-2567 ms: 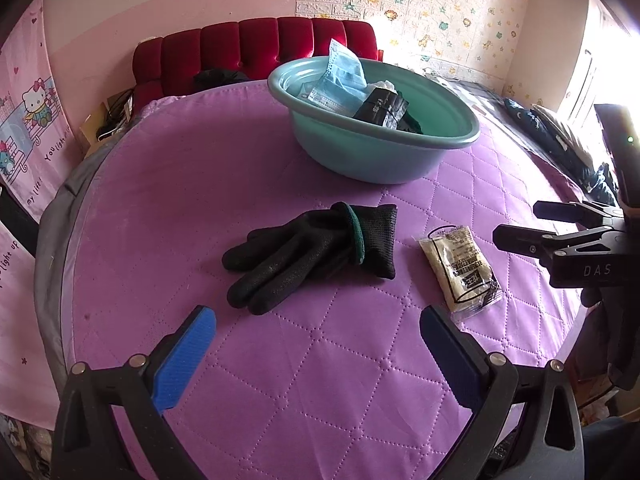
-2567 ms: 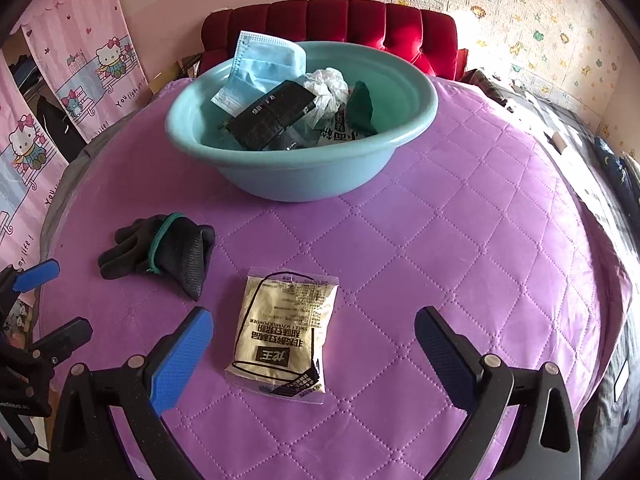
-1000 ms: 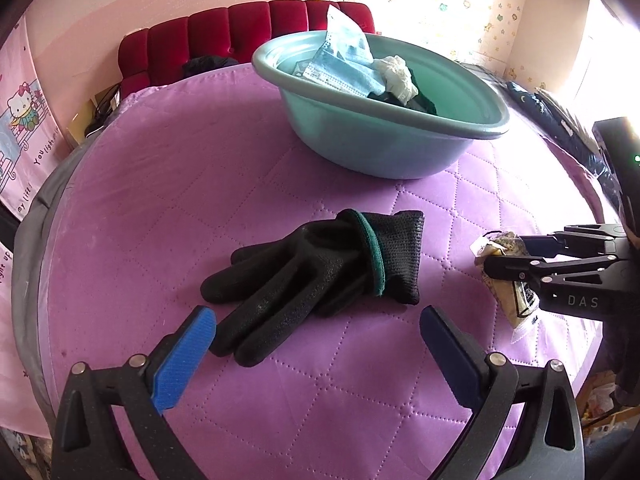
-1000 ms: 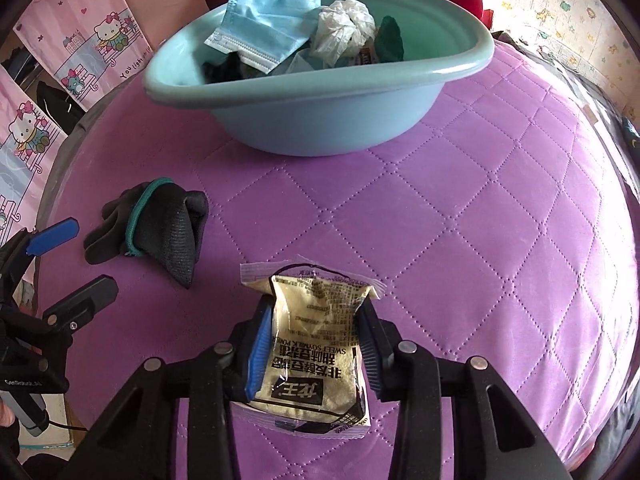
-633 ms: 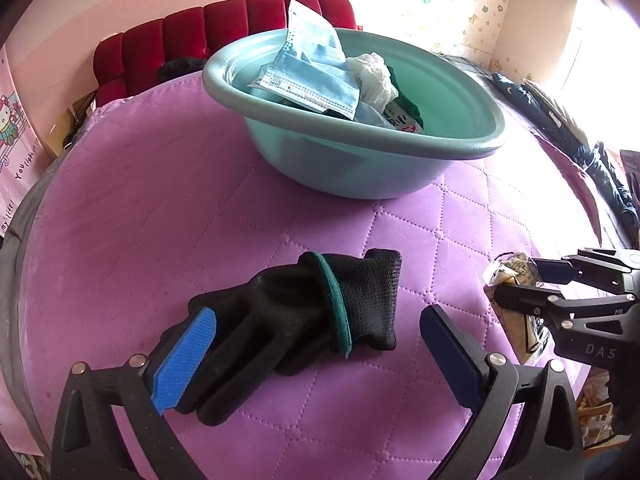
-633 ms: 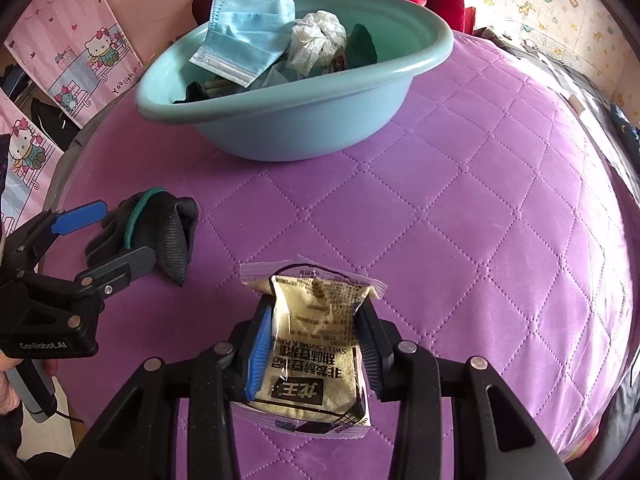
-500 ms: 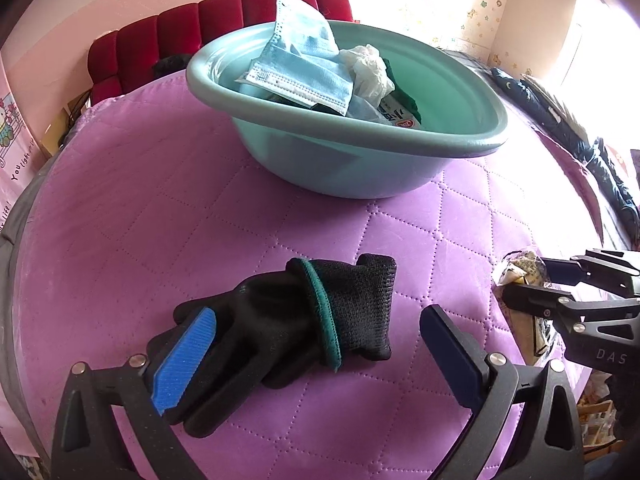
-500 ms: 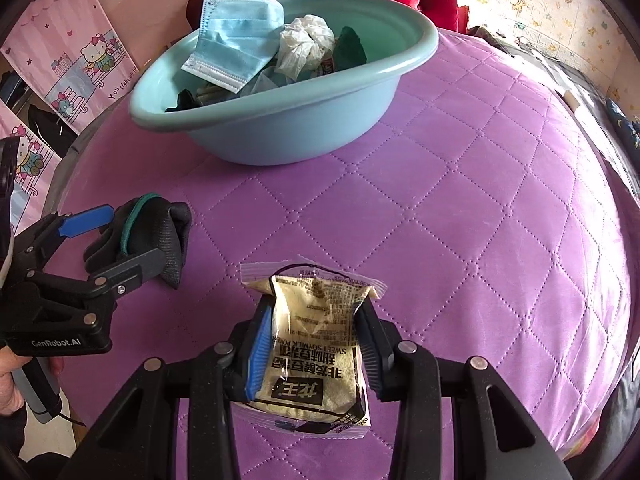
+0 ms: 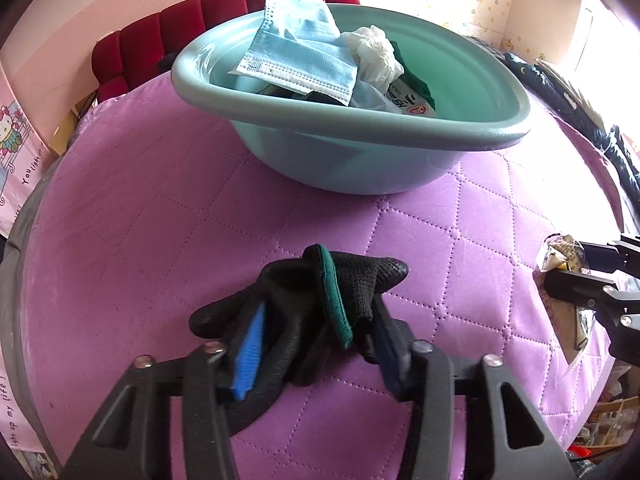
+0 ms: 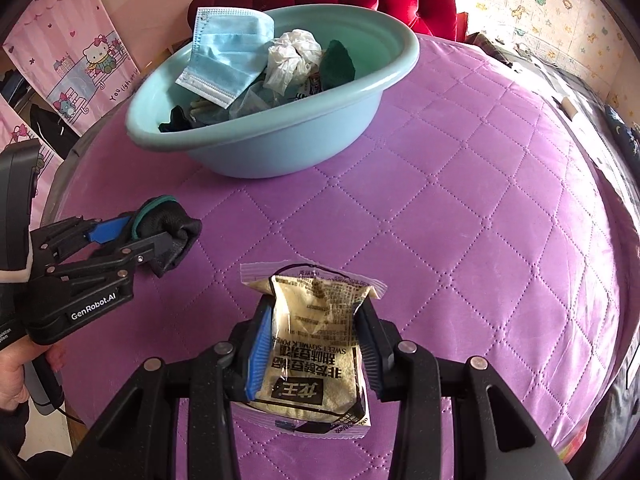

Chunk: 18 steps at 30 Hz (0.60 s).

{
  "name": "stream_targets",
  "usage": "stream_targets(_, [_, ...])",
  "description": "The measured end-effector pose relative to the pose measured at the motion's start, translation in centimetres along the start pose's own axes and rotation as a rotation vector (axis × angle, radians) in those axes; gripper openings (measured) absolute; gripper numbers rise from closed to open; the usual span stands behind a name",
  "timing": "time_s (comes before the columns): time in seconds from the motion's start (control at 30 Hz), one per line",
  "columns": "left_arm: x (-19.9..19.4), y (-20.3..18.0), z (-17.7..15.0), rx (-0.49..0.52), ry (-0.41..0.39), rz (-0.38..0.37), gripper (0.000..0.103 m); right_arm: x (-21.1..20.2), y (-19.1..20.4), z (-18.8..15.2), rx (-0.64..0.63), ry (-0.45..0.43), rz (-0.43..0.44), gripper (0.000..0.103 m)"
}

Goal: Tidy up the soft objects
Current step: 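Grasp the black glove with the left tool while the right tool grasps the powder packet, then carry the glove and packet over the teal basin with both tools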

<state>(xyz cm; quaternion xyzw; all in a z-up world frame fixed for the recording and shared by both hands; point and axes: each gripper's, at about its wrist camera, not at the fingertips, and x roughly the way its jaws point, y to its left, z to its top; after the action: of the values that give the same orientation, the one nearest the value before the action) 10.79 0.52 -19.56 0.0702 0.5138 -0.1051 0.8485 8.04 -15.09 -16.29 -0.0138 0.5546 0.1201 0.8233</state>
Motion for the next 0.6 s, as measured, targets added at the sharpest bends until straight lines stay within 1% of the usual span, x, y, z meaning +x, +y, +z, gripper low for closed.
stream_targets(0.03, [-0.1,0.2,0.0,-0.011,0.0,-0.013,0.034,-0.1,-0.1,-0.1,-0.001,-0.001,0.003,0.042])
stream_targets(0.07, [-0.3,0.2,-0.1,-0.015,-0.002,-0.022,0.027,-0.3,-0.1,-0.2,-0.002,-0.001,0.008,0.042])
stream_targets(0.13, [-0.5,0.1,-0.3,-0.016,-0.002,-0.028,0.024,-0.7,-0.1,-0.4,-0.01,0.0,0.015,0.042])
stream_targets(0.3, [-1.7,0.0,-1.1,-0.055,-0.001,-0.056,0.023,-2.4,-0.7,-0.5,-0.036,0.002,0.026,0.042])
stream_targets(0.6, [-4.3,-1.1,-2.2,-0.089,-0.003,-0.044,0.023,-3.5,-1.8,-0.8,-0.066,0.005,0.042,0.042])
